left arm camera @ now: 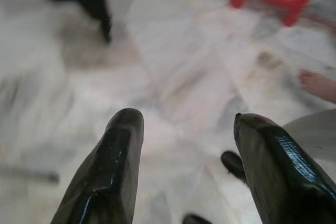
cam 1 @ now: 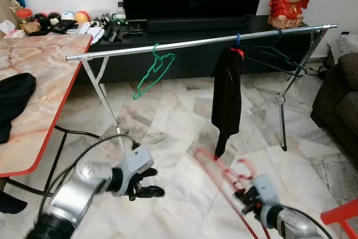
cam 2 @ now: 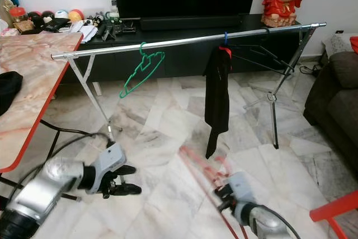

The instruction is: Hang hanger

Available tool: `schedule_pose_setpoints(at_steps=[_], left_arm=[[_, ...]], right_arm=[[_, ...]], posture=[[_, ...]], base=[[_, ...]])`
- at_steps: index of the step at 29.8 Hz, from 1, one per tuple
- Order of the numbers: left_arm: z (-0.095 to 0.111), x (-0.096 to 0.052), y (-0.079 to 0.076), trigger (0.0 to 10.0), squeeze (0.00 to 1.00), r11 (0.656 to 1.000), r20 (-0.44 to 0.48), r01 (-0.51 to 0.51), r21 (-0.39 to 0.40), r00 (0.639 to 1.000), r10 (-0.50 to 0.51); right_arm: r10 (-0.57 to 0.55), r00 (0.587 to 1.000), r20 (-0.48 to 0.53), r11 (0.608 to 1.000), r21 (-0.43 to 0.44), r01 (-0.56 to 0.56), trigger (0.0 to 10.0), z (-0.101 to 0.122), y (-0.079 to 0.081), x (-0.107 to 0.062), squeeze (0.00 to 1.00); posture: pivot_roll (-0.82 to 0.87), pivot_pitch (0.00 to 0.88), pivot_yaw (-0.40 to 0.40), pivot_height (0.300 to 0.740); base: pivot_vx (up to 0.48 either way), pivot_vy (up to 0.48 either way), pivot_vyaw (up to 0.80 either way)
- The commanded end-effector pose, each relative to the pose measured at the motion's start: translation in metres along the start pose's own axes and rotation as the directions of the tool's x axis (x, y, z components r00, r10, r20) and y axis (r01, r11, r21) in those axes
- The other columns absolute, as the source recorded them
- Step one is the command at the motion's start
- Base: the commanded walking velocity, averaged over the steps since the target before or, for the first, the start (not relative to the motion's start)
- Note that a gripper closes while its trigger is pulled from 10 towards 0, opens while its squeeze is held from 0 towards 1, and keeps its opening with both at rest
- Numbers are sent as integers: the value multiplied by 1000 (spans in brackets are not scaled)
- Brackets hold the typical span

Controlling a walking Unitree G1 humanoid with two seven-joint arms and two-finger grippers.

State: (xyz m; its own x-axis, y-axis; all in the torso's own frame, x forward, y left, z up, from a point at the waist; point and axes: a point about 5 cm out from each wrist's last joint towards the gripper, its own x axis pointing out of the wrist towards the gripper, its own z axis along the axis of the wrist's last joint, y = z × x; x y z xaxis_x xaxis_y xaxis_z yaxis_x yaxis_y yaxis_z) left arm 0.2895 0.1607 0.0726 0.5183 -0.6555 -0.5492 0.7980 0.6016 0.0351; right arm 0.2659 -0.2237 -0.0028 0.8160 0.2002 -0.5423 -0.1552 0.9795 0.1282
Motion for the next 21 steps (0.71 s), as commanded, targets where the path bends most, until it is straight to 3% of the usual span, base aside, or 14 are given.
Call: schedule_pose_setpoints(at_steps=[1, 2, 3, 4, 6, 7, 8, 9, 13, 16, 19, 20, 21], left_arm=[[-22, 2, 4, 10000, 0, 990, -23, -123, -73, 992, 121], [-30, 3, 7, 10000, 0, 975, -28, -209, -75, 978, 207], [-42, 4, 9, 10000, 0, 947, -55, -292, -135, 956, 287], [-56, 2, 10, 10000, 0, 909, -88, -387, -155, 922, 378], [-88, -2, 7, 10000, 0, 836, -198, -503, -221, 862, 466], [-99, -5, 5, 10000, 0, 811, -233, -537, -230, 840, 490], [-110, -7, 2, 10000, 0, 788, -274, -571, -231, 815, 510], [-136, -12, -11, 10000, 0, 745, -364, -608, -275, 783, 504], [-166, -21, -31, 10000, 0, 691, -460, -641, -333, 750, 475], [-199, -31, -62, 10000, 0, 618, -550, -668, -415, 725, 415], [-218, -38, -84, 10000, 0, 623, -625, -669, -406, 700, 346], [-218, -38, -84, 10000, 0, 623, -625, -669, -406, 700, 346], [-224, -41, -92, 10000, 0, 592, -644, -691, -416, 683, 345]], right_arm=[[-85, 996, 11, 990, 113, 84, 0, -6, -4, -2, 0], [-86, 996, 22, 987, 139, 83, 0, -8, -1, -2, 0], [-103, 994, 23, 983, 154, 99, 0, -10, 0, -1, 0], [-115, 993, 24, 979, 169, 109, 0, -11, 3, 0, 0], [-135, 990, 30, 976, 177, 128, 0, -11, 8, 3, 0], [-139, 989, 39, 975, 178, 130, 902, -9, 10, 4, 0], [-149, 988, 47, 974, 180, 138, 4863, -7, 13, 6, 0], [-170, 984, 53, 967, 202, 156, 10000, -3, 15, 10, 0], [-167, 983, 71, 966, 211, 149, 10000, 3, 18, 13, 0], [-176, 980, 96, 963, 222, 151, 10000, 10, 23, 16, 0], [-171, 982, 85, 965, 217, 150, 10000, 10, 27, 18, 0], [-171, 982, 85, 965, 217, 150, 10000, 10, 27, 18, 0], [-166, 982, 92, 965, 219, 143, 10000, 10, 30, 18, 0]], posture=[[20, 26, 9, 740], [18, 19, 9, 740], [16, 19, 6, 740], [13, 14, 7, 740], [7, 9, 6, 740], [5, 2, 9, 740], [1, 0, 10, 740], [2, 6, 9, 740], [-5, 8, 11, 740], [-7, 18, 14, 740], [-10, 25, 15, 740], [-10, 25, 15, 740], [-11, 27, 16, 740]], base=[[0, 0, 0], [0, 0, 0], [0, 0, 0], [0, 0, 0], [0, 0, 0], [0, 0, 0], [0, 0, 0], [0, 0, 0], [0, 0, 0], [0, 0, 0], [0, 0, 0], [0, 0, 0], [0, 0, 0]])
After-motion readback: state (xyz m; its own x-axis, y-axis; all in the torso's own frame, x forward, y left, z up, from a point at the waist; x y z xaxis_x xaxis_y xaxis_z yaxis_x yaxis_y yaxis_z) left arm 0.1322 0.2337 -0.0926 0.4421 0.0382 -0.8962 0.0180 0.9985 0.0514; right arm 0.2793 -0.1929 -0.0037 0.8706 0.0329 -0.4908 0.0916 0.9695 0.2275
